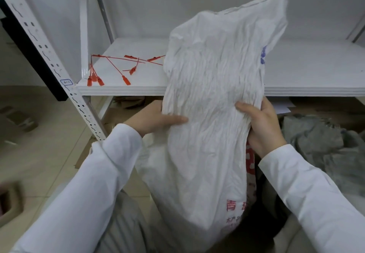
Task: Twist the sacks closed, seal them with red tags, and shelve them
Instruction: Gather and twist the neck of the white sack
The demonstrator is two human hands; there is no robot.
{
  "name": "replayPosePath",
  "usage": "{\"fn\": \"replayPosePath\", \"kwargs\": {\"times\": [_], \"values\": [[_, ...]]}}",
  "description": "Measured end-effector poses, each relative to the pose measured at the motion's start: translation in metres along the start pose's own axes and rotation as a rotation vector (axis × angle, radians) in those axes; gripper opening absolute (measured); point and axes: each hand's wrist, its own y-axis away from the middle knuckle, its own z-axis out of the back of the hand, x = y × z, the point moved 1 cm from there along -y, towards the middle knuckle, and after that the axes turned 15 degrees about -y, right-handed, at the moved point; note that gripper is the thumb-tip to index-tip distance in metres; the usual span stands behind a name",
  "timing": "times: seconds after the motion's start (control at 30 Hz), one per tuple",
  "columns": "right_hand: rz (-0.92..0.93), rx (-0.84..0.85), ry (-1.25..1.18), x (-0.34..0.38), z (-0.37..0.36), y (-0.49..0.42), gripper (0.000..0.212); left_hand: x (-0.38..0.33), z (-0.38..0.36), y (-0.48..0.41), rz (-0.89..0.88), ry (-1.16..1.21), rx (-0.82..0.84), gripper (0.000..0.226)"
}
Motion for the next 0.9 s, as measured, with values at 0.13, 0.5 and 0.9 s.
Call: {"fn": "replayPosePath", "kwargs": {"times": [0.13,0.5,0.9], "values": [[0.089,-0.009,-0.006,0.014,0.005,-0.008,0.042,-0.004,0.005,-0.001,-0.037,0.080,-0.149,0.020],[-0.012,0.032,0.334,-0.003,0.022,-0.016,0.042,-0.003,-0.015,-0.008,0.112,0.233,-0.166,0.034],[-0.218,0.083,0.618,-0.014,0.031,-0.002,0.050,-0.007,-0.028,-0.004,0.028,0.240,-0.183,0.029]]}}
